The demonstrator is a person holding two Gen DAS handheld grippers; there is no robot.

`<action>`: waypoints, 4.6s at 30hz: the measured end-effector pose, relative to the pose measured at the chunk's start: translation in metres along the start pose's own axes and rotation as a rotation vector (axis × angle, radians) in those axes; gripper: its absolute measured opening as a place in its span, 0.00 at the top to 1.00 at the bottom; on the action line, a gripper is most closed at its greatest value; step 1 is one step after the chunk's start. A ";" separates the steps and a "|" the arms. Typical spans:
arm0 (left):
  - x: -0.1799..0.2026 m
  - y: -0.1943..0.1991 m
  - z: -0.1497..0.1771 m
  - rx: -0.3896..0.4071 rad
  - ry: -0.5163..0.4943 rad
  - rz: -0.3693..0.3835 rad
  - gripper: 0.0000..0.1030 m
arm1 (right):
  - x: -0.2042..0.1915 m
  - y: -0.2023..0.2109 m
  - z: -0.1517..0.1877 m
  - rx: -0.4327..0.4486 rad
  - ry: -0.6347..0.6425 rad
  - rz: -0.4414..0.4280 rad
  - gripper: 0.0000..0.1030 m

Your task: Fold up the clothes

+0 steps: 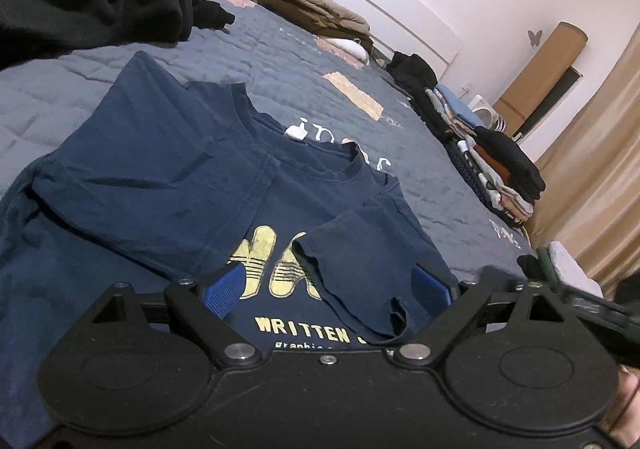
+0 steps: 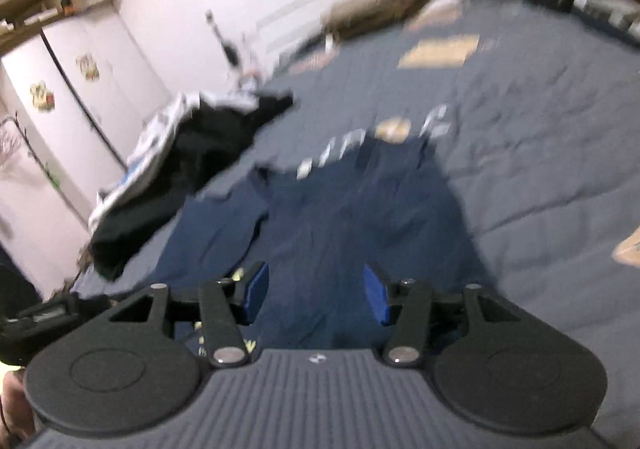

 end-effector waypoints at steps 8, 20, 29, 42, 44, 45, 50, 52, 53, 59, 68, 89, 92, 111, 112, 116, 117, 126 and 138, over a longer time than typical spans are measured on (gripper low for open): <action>-0.005 -0.011 0.002 -0.023 0.010 -0.013 0.14 | 0.008 -0.032 -0.008 -0.050 -0.113 -0.069 0.43; -0.005 -0.006 -0.001 -0.009 0.015 -0.006 0.14 | 0.004 -0.022 0.021 -0.326 -0.052 -0.139 0.43; -0.003 -0.005 0.000 -0.007 0.003 0.000 0.14 | 0.009 0.030 0.032 -0.158 -0.235 -0.098 0.43; -0.006 -0.010 0.002 -0.012 -0.013 -0.026 0.14 | 0.048 -0.017 0.053 -0.192 -0.752 -0.197 0.42; -0.007 -0.010 0.001 -0.011 -0.006 -0.023 0.14 | 0.052 -0.021 0.059 -0.207 -0.830 -0.212 0.42; -0.007 -0.009 0.001 -0.010 -0.006 -0.021 0.14 | 0.057 -0.021 0.062 -0.205 -0.889 -0.221 0.42; -0.005 -0.010 0.000 -0.005 -0.017 -0.018 0.14 | 0.059 -0.017 0.060 -0.148 -0.977 -0.248 0.39; -0.005 -0.009 0.001 -0.006 -0.020 -0.019 0.14 | 0.059 -0.016 0.058 -0.120 -0.992 -0.252 0.36; -0.004 -0.009 0.002 -0.005 -0.021 -0.019 0.14 | 0.059 -0.015 0.056 -0.105 -0.999 -0.254 0.35; -0.004 -0.009 0.003 -0.007 -0.025 -0.019 0.14 | 0.058 -0.011 0.050 -0.021 -1.043 -0.266 0.29; -0.004 -0.006 0.002 -0.003 -0.022 -0.015 0.14 | 0.063 -0.027 0.043 -0.134 -0.869 -0.123 0.27; 0.065 -0.047 0.030 -0.135 -0.400 0.178 0.33 | 0.043 0.058 0.024 -0.074 -0.450 0.072 0.26; 0.074 -0.065 0.035 -0.161 -0.415 0.152 0.37 | 0.048 0.062 0.020 -0.069 -0.465 0.056 0.26; 0.121 -0.032 0.101 -0.236 -0.995 0.183 0.85 | 0.053 0.041 0.035 -0.172 -0.577 -0.060 0.26; 0.118 -0.027 0.097 -0.227 -0.964 0.188 0.76 | 0.049 0.039 0.036 -0.168 -0.577 -0.079 0.26; 0.091 -0.015 0.066 -0.176 -0.737 0.165 0.47 | 0.035 0.030 0.037 -0.156 -0.555 -0.111 0.26; 0.082 -0.015 0.056 -0.165 -0.671 0.148 0.47 | 0.032 0.028 0.037 -0.153 -0.548 -0.113 0.26; 0.020 -0.066 -0.016 -0.134 -0.335 -0.042 0.47 | 0.025 -0.003 0.044 -0.152 -0.471 -0.024 0.26; 0.041 -0.095 -0.042 -0.177 -0.451 -0.003 0.91 | 0.014 -0.003 0.048 -0.048 -0.431 -0.025 0.94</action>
Point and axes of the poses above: each gripper's, at about its wrist camera, not at the fingertips, and y roughly against the way its jaws point, x to its right, z to its underside, the point moved 2 cm from there along -y, roughly the way its jaws point
